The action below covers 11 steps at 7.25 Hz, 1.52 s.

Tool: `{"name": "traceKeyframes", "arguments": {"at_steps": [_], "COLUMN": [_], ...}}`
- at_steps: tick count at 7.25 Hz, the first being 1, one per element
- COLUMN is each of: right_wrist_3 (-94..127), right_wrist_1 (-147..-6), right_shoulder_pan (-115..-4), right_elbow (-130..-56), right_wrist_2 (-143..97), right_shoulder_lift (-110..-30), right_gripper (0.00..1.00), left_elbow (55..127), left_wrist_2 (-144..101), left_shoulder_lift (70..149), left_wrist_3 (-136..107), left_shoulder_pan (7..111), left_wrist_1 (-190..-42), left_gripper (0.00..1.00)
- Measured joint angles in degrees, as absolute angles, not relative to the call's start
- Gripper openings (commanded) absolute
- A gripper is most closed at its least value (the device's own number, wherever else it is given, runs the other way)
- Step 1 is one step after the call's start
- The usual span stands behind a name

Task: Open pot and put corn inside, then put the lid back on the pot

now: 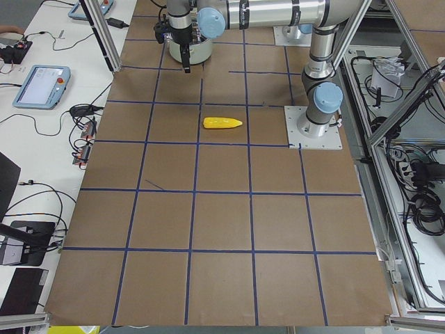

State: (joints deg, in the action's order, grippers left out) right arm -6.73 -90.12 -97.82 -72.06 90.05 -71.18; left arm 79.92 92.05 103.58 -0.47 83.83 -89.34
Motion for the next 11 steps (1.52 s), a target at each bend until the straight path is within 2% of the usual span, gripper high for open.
{"name": "traceKeyframes", "arguments": {"at_steps": [2,4,7,9,11], "right_wrist_3": [-6.82,-6.91,-7.00,-6.97,-6.98], "right_wrist_1": [-86.80,-83.51,-82.75,-84.27,-85.65], "right_shoulder_pan": [-97.49,-96.92,-95.38,-94.36,-93.99], "right_elbow": [-71.69,-72.88,-81.00,-87.41,-90.76], "right_wrist_2": [90.02,89.83,90.02,89.95,89.99], "right_shoulder_lift": [-74.27,-78.43,-87.14,-91.68,-93.92], "right_gripper": [0.36,0.36,0.36,0.36,0.36], "left_elbow": [82.10,88.53,101.71,107.05,108.91], "left_wrist_2": [91.61,91.56,91.88,92.98,95.44], "left_shoulder_lift": [105.65,106.69,108.70,109.73,110.26], "left_wrist_3": [5.77,8.31,9.57,9.79,9.88], "left_shoulder_pan": [79.08,76.57,76.20,76.25,76.29], "left_wrist_1": [-89.47,-86.91,-71.85,-67.87,-66.87], "left_gripper": [1.00,1.00,1.00,1.00,0.63]}}
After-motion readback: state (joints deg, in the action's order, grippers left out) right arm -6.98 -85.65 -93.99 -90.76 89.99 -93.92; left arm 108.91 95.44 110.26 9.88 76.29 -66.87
